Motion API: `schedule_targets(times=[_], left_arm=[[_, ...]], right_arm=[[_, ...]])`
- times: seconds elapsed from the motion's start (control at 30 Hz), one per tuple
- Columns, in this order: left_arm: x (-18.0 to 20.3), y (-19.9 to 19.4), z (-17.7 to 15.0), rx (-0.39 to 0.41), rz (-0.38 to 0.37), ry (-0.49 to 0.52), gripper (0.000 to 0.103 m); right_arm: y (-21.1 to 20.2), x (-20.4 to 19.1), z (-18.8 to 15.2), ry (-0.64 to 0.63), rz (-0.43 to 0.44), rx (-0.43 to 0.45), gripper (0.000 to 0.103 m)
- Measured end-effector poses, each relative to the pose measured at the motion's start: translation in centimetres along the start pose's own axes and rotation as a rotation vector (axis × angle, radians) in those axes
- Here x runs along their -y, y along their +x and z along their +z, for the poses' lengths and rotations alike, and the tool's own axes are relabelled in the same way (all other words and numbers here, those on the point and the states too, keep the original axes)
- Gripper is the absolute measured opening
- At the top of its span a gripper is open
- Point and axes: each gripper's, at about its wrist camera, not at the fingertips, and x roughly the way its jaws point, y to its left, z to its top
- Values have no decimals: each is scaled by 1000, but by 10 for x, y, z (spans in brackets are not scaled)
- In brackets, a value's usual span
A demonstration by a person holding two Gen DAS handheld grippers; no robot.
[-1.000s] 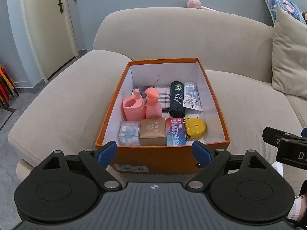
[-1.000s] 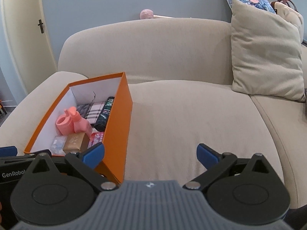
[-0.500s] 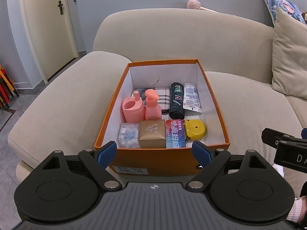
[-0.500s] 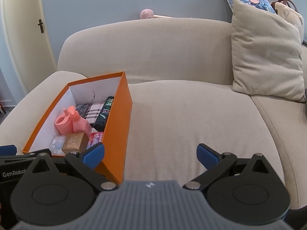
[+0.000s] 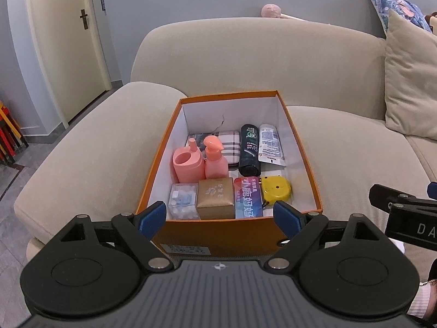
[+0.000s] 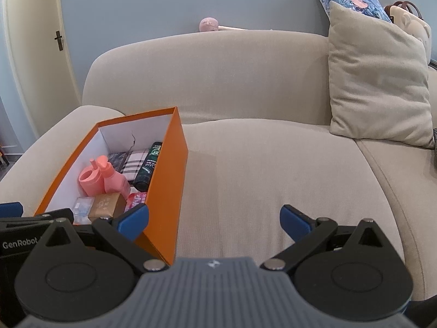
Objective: Organize rigid objects
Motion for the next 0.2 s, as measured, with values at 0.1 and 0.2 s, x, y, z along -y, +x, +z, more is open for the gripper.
schedule_targets(times=[0.1, 0.2], left_arm=[[0, 0, -1, 1, -12, 0, 103], [0, -1, 0, 0, -12, 0, 103]], right_arm=[[0, 0, 0, 2, 1, 2, 102], [1, 1, 0, 8, 2, -1, 102]])
